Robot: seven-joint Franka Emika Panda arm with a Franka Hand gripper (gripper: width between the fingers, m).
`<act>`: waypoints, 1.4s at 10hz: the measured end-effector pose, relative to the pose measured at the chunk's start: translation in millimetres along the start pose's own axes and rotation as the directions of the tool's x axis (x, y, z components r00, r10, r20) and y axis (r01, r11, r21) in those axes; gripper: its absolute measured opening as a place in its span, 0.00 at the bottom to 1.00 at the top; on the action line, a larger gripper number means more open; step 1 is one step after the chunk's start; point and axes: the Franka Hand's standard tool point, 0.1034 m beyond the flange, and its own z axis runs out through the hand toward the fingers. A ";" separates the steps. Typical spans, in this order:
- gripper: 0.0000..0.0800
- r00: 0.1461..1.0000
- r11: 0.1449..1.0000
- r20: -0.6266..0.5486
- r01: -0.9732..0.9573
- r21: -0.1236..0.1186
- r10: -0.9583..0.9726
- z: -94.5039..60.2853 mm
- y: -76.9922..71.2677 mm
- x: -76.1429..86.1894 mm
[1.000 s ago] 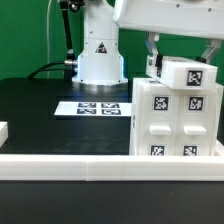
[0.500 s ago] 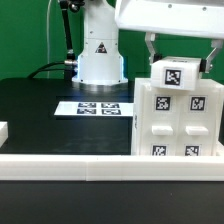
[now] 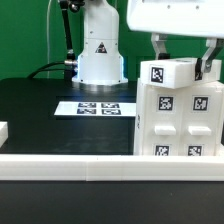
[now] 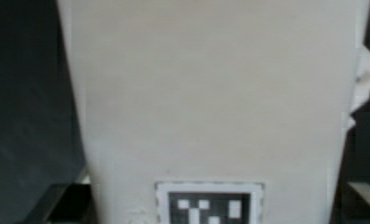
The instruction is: Assemble cabinet
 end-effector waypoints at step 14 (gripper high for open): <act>1.00 0.686 0.688 0.046 -0.725 -0.045 0.726 1.0 4.3 -9.2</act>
Offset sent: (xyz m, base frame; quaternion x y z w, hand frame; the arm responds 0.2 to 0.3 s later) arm -0.0060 -0.0048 0.0002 -0.0002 0.0114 0.3130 0.9497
